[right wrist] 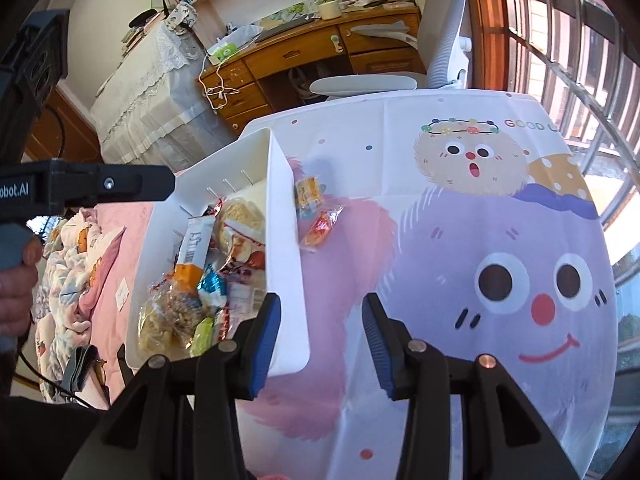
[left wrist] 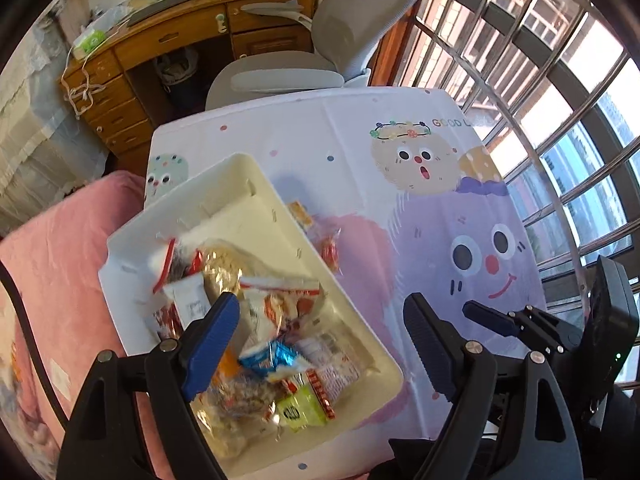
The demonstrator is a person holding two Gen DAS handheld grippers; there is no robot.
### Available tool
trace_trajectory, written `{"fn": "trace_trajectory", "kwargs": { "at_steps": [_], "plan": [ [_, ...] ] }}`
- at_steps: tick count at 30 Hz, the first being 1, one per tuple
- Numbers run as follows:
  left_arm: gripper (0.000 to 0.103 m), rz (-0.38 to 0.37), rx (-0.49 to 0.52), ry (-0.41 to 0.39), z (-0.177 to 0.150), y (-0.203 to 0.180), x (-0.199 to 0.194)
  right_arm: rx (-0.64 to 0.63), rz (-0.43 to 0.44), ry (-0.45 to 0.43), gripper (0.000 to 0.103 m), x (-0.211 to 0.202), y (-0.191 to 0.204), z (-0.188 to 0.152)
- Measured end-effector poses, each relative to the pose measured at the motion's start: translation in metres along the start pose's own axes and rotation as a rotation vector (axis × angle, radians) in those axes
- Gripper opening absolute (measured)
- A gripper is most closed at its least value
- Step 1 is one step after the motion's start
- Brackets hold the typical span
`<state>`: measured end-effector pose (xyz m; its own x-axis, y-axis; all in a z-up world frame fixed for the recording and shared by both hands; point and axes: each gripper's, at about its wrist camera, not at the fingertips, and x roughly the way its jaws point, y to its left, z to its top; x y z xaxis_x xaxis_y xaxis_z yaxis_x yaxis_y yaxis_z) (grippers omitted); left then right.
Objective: Organize snacks
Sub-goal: 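Reach the left gripper to the yellow cake pack while the right reaches the small red candy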
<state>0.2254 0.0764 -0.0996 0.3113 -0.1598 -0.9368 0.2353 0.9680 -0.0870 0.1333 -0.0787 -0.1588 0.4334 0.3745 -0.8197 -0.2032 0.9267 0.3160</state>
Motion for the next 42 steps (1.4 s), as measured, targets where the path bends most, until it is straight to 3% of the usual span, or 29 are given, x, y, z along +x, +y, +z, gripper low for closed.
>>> {"fn": "trace_trajectory", "kwargs": {
  "at_steps": [17, 28, 35, 42],
  "plan": [
    [0.083, 0.076, 0.315, 0.083, 0.090, -0.017, 0.067, -0.007, 0.107, -0.009, 0.043, 0.080, -0.026, 0.043],
    [0.083, 0.151, 0.575, 0.268, 0.120, -0.033, 0.133, -0.016, 0.123, -0.032, 0.043, 0.124, -0.028, 0.055],
    [0.083, 0.170, 0.621, 0.439, 0.132, -0.036, 0.174, -0.072, 0.111, -0.023, 0.043, 0.143, -0.021, 0.056],
    [0.083, 0.215, 0.659, 0.512, 0.133, -0.033, 0.197, -0.109, 0.096, -0.001, 0.043, 0.159, -0.017, 0.059]
  ]
}}
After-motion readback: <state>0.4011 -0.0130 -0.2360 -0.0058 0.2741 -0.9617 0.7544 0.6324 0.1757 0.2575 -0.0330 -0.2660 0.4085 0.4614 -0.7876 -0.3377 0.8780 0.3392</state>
